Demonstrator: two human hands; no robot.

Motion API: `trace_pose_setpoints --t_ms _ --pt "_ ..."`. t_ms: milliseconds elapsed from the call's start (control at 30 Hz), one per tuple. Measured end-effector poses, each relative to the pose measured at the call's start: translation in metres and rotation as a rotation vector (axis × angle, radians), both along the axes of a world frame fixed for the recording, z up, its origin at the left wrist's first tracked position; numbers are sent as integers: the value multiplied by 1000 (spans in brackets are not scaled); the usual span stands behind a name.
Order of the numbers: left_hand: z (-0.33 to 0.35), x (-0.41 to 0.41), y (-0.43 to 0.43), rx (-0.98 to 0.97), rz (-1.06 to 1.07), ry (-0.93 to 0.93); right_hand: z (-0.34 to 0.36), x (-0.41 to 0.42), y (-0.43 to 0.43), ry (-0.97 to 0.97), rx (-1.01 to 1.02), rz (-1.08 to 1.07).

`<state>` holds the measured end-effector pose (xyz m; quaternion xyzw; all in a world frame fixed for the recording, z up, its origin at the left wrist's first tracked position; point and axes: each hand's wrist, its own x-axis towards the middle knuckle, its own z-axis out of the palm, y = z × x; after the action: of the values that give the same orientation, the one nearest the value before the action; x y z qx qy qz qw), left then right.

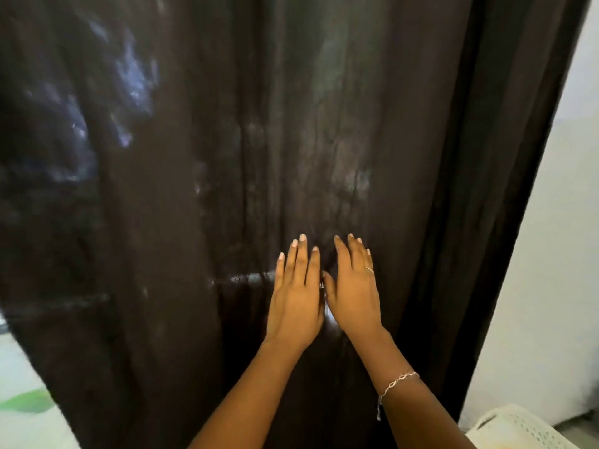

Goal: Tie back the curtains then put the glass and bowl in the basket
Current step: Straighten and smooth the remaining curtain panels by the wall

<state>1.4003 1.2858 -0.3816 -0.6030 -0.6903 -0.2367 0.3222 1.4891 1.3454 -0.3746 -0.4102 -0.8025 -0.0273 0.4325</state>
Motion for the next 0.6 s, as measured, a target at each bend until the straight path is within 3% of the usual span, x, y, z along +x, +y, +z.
trace_pose_setpoints --t_ms 600 --pt "248 47 80 439 52 389 253 82 76 255 690 115"
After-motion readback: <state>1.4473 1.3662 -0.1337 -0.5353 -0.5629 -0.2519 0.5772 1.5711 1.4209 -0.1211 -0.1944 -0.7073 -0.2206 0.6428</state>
